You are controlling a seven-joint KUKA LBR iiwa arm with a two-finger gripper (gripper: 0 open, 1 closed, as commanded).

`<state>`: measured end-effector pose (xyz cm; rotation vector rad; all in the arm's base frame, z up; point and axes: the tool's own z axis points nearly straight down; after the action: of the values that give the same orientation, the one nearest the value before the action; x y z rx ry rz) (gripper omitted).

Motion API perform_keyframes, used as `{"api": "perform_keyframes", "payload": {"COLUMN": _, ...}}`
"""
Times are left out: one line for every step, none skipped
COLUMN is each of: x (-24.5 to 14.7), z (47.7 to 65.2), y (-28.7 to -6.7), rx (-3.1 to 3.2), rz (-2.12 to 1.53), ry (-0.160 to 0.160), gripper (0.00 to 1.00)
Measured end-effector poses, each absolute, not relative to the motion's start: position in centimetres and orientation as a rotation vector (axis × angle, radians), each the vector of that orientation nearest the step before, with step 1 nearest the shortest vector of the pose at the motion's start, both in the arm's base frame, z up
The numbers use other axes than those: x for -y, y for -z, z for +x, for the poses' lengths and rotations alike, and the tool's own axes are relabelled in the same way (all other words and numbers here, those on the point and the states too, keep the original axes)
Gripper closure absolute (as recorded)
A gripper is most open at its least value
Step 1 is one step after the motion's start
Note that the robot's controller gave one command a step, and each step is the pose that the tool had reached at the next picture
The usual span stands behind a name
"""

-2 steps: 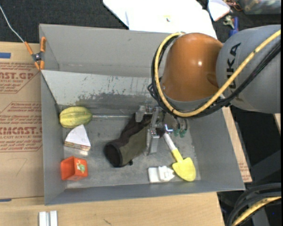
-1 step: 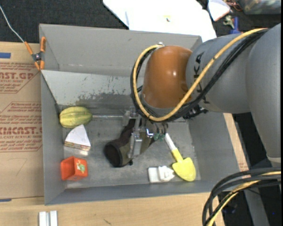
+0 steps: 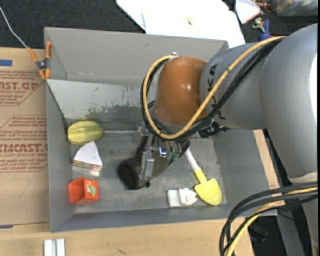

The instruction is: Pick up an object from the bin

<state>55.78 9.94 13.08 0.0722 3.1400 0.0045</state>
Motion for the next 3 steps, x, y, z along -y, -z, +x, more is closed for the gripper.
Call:
{"api": "perform_keyframes", "payload": {"x": -13.6, "z": 57.6, "y": -11.6, "rx": -3.136, "rz": 0.139, "ry": -0.007, "gripper": 1.00}}
{"api": "perform_keyframes", "payload": {"x": -13.6, "z": 57.6, "y": -11.6, "rx": -3.136, "rz": 0.139, "ry": -0.008, "gripper": 1.00}}
{"api": "perform_keyframes", "payload": {"x": -13.6, "z": 57.4, "y": -19.2, "rx": -3.138, "rz": 0.160, "ry": -0.007, "gripper": 1.00}}
